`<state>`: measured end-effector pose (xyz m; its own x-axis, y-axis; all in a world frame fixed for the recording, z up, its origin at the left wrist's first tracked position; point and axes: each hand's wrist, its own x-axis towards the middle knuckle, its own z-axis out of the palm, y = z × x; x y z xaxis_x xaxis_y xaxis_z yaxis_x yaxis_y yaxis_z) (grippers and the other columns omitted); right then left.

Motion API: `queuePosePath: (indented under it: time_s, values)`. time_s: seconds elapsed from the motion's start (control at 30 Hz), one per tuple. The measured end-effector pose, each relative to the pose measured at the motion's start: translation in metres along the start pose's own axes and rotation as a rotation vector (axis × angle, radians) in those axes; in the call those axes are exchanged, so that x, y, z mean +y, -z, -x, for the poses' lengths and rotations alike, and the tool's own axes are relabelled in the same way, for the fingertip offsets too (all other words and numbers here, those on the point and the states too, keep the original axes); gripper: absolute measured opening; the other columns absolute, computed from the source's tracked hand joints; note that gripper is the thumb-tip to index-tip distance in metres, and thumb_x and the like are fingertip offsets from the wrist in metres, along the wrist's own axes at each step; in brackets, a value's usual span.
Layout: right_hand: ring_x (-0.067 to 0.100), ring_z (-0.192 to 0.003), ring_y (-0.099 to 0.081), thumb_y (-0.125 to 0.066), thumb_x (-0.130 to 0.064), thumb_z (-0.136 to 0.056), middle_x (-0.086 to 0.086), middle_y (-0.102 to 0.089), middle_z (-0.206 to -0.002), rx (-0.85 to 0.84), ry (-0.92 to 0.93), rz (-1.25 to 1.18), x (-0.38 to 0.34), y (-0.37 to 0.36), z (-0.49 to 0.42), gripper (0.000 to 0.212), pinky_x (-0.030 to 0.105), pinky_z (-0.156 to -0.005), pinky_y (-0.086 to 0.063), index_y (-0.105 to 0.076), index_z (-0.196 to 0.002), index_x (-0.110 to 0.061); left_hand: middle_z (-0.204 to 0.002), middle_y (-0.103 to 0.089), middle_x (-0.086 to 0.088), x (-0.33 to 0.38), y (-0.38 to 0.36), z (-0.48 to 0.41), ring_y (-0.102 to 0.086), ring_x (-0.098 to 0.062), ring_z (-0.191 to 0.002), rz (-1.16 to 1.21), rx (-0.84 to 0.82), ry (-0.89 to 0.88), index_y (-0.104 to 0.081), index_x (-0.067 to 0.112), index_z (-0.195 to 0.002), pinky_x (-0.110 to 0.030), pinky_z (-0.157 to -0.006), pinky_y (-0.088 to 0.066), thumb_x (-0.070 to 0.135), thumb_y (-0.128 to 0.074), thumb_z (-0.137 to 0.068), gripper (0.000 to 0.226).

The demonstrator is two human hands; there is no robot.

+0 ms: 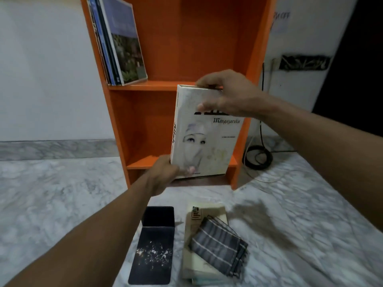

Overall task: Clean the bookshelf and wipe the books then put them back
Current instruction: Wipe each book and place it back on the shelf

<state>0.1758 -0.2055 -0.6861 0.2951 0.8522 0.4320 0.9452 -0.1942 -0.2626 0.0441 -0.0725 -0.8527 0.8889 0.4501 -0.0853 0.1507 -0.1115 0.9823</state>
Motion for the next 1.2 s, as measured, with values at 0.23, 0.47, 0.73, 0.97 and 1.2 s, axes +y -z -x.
queuePosePath:
  time_s: [0.23, 0.47, 0.73, 0.97, 1.2]
  values:
    - [0.028, -0.13, -0.043, -0.082, -0.021, -0.075, 0.006, -0.045, -0.143, 0.205, -0.696, -0.675, -0.003, -0.041, -0.002, 0.078, 0.044, -0.092, -0.044, -0.036, -0.139, -0.024, -0.102, -0.074, -0.014, 0.033, 0.032, 0.01, -0.07, -0.024, -0.09, 0.166, 0.2, -0.052, -0.069, 0.006, -0.108, -0.028, -0.066, -0.059, 0.005, -0.071, -0.087, 0.022]
    - [0.031, -0.095, -0.06, -0.068, -0.006, -0.087, 0.009, -0.062, -0.106, 0.004, -0.789, -0.779, -0.029, -0.06, -0.062, 0.04, 0.06, -0.084, -0.05, -0.047, -0.117, -0.021, -0.109, -0.069, -0.01, 0.072, 0.093, -0.019, -0.068, -0.022, -0.09, 0.001, 0.322, -0.159, -0.057, 0.014, -0.121, -0.033, -0.066, -0.059, 0.015, -0.063, -0.093, 0.028]
    - [0.038, -0.105, -0.06, -0.067, -0.006, -0.086, 0.014, -0.062, -0.119, 0.008, -0.611, -0.791, -0.03, -0.028, -0.149, 0.06, 0.066, -0.086, -0.048, -0.041, -0.138, -0.02, -0.113, -0.063, -0.021, 0.129, 0.138, -0.048, -0.063, -0.036, -0.092, -0.504, 0.574, -0.113, -0.05, -0.002, -0.125, -0.031, -0.059, -0.045, 0.046, -0.056, -0.094, 0.058]
    - [0.033, -0.091, -0.06, -0.062, -0.003, -0.089, 0.013, -0.063, -0.104, -0.089, -0.526, -0.845, 0.006, -0.02, -0.213, 0.046, 0.07, -0.082, -0.048, -0.047, -0.128, -0.021, -0.12, -0.056, -0.016, 0.169, 0.13, -0.076, -0.059, -0.032, -0.105, -0.612, 0.82, -0.011, -0.033, 0.002, -0.133, -0.037, -0.073, -0.05, 0.029, -0.059, -0.097, 0.052]
    - [0.037, -0.098, -0.063, -0.064, -0.007, -0.09, 0.015, -0.063, -0.12, -0.159, -0.465, -0.936, 0.045, -0.046, -0.275, 0.062, 0.066, -0.084, -0.049, -0.037, -0.144, -0.02, -0.1, -0.062, -0.005, 0.18, 0.124, -0.111, -0.059, -0.031, -0.11, -0.633, 1.02, 0.007, -0.041, 0.004, -0.126, -0.04, -0.09, -0.051, 0.014, -0.062, -0.095, 0.039]
